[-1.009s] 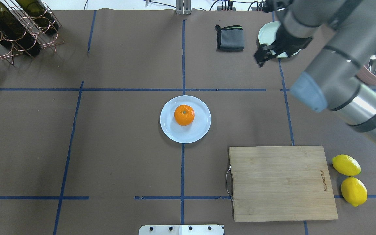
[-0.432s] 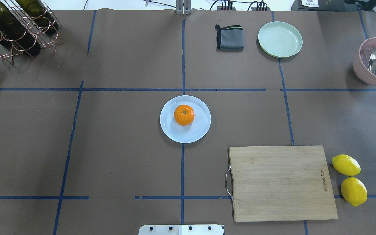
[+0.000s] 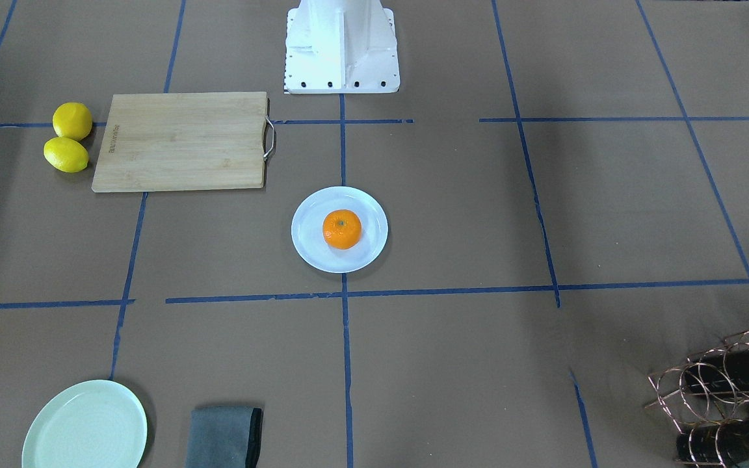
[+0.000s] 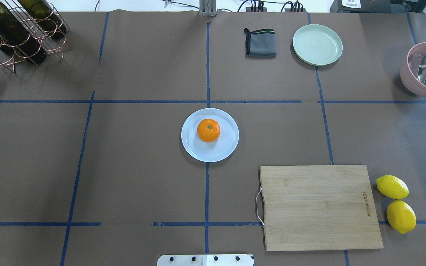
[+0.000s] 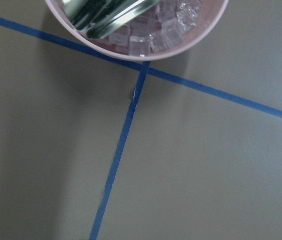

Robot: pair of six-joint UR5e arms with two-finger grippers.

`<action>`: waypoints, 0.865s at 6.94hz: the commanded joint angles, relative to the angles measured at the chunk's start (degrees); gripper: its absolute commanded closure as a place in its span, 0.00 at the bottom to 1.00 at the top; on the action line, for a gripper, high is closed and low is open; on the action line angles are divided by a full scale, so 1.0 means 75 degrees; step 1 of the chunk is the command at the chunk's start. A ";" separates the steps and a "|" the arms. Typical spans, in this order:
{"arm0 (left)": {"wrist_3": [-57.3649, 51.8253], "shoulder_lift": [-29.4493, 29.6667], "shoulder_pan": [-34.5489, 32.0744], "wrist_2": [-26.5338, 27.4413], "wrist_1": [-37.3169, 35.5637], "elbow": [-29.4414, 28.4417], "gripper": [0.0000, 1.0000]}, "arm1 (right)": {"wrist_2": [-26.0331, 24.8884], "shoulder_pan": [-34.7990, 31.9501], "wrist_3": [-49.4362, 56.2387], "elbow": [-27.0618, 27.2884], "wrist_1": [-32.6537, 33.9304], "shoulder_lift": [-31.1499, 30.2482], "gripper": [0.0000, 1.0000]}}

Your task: Pick orange to plate

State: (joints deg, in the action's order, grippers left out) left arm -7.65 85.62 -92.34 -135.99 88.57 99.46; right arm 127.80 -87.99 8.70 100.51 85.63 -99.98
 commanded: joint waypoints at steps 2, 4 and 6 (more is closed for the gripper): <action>0.0000 -0.0269 -0.0004 0.0002 0.0015 0.0377 0.00 | 0.0479 -0.0222 -0.0034 0.0005 -0.0097 -0.0133 0.00; 0.0000 -0.0412 0.0008 0.0037 0.0026 0.0392 0.00 | 0.0480 -0.0222 -0.0046 -0.0018 -0.0108 -0.0134 0.00; 0.0000 -0.0459 0.0008 0.0073 0.0027 0.0438 0.00 | 0.0492 -0.0222 -0.0046 -0.0007 -0.0143 -0.0134 0.00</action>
State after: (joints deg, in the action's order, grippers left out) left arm -7.65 82.39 -92.29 -135.60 88.76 102.69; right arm 131.46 -89.64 8.35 100.40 84.68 -100.98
